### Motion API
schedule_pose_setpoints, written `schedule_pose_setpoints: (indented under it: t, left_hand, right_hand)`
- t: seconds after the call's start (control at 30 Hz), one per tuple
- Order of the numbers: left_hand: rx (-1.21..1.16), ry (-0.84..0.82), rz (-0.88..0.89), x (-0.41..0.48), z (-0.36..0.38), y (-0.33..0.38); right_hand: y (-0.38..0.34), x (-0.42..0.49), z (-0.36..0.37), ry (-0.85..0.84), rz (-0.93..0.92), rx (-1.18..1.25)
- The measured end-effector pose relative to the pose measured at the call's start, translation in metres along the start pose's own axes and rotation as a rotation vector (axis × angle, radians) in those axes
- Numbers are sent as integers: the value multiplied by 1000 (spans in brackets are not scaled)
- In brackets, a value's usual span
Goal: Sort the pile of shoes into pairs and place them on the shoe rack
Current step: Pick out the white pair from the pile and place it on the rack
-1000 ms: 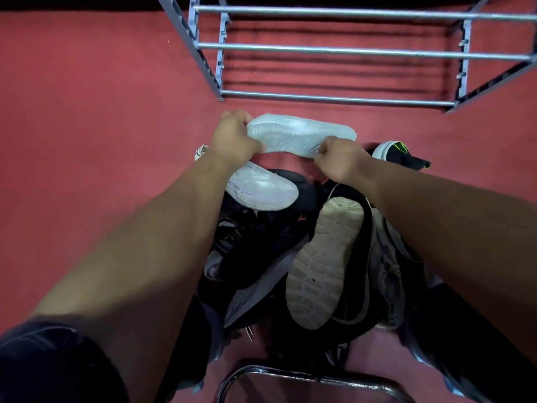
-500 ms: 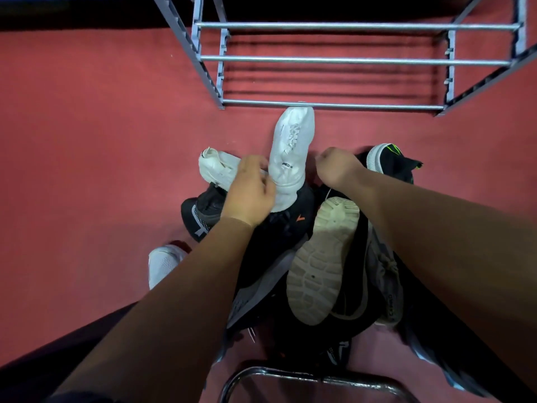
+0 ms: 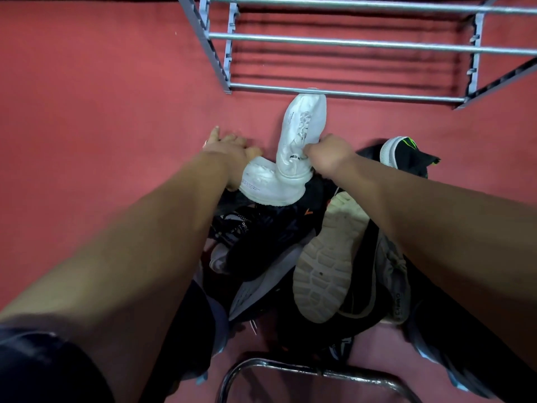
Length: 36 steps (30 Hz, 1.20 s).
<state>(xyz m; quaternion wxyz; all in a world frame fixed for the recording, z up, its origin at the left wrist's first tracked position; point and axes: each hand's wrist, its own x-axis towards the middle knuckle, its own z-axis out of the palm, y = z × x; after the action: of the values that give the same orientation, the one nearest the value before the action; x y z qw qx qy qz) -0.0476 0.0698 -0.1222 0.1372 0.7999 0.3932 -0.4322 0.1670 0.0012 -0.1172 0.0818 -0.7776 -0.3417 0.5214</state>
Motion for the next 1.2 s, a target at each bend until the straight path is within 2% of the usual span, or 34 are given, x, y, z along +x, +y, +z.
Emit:
schedule_pose_setpoints:
  t: [0.13,0.23,0.33,0.43,0.5,0.6,0.63,0.77,0.9,1.0,1.1,1.2]
  left_hand:
    - [22,91,21,-18,4,-13]
    - [11,66,-63,-37,0,-21]
    - [-128,-55,-248,-60,-7,-28]
    - [-219,-304,-419,-86,-23,-44]
    - [-343,-429,-475,-103,-32,-58]
    - [-644,-334,-536,-126,-41,-66]
    - [-722,-279,-545,-127,-43,-63]
    - [-882,14,-486,-113,-49,-29]
    - [-1065,182,-403,-86,-60,19]
    - [-1184,216,-359,-68,-64,52]
    - [-1335,121,-357,-54,-59,73]
    - [-1374,78,-419,-43,-49,80]
  right_hand:
    - [5,2,0,-11,3,4]
    - [-1,0,6,-4,-9,37]
    - [-14,-5,19,-22,-15,81]
    - [-26,-13,35,-93,16,152]
    - [-30,-21,42,-203,46,135]
    - [-31,-35,51,-440,-6,-15]
    - [-31,-38,52,-465,-21,-55]
    - [-28,-42,50,-311,-12,39]
    - [-11,-36,22,-136,21,238]
    - [6,-31,-2,-81,91,273]
    - [23,-24,-16,-38,148,259]
    - [35,-21,-19,-29,136,262]
